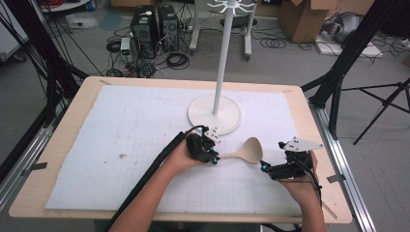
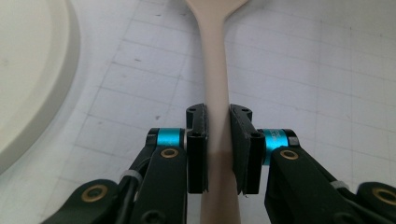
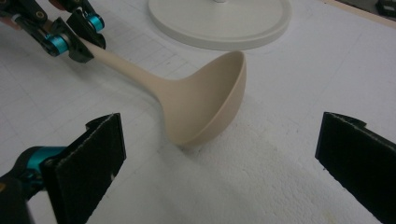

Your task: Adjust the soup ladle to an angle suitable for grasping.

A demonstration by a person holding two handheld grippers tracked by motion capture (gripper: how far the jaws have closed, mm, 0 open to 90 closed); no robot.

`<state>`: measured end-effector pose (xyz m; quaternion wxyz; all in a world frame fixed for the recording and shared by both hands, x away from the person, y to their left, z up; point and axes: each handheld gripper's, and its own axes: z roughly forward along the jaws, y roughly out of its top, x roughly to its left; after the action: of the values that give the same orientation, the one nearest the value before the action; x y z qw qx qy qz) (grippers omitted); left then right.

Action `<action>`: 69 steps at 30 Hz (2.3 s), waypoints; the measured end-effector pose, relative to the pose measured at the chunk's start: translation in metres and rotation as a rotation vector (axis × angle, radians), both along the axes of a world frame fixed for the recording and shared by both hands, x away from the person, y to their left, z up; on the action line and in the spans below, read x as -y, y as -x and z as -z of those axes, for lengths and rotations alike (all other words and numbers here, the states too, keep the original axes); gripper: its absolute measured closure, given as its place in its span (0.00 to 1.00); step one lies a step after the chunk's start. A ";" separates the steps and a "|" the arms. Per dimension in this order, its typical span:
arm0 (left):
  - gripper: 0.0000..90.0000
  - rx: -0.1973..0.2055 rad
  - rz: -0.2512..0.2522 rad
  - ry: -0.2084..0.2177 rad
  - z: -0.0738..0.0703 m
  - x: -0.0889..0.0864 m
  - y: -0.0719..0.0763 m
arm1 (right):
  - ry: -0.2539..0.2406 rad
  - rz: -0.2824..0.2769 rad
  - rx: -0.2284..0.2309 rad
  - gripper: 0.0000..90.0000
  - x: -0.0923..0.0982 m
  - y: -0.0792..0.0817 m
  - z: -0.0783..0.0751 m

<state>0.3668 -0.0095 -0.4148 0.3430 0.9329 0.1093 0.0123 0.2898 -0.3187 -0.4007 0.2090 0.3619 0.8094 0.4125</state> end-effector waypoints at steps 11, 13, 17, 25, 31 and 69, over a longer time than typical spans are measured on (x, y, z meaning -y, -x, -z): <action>0.85 -0.029 0.019 0.004 0.013 0.005 -0.003 | -0.002 -0.002 0.001 0.00 0.000 0.000 0.000; 0.85 -0.047 0.014 0.013 0.014 0.004 -0.004 | -0.001 -0.001 0.001 0.00 0.000 0.000 0.000; 0.75 -0.051 0.004 -0.004 0.011 0.003 -0.004 | -0.003 -0.003 0.000 0.00 0.000 0.000 0.000; 0.44 -0.049 -0.053 0.003 0.002 -0.012 -0.005 | 0.001 -0.009 0.004 0.00 -0.001 0.000 0.000; 0.33 -0.014 -0.092 0.047 -0.019 -0.034 -0.004 | 0.006 -0.015 0.002 0.00 -0.002 0.000 0.000; 0.02 0.074 -0.304 0.297 -0.026 -0.192 0.036 | 0.017 -0.024 -0.015 0.00 -0.005 -0.001 0.003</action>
<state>0.3308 0.1829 -0.3888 0.4748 0.8438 0.2365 0.0820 0.2911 -0.3135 -0.4037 0.2012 0.3535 0.8187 0.4054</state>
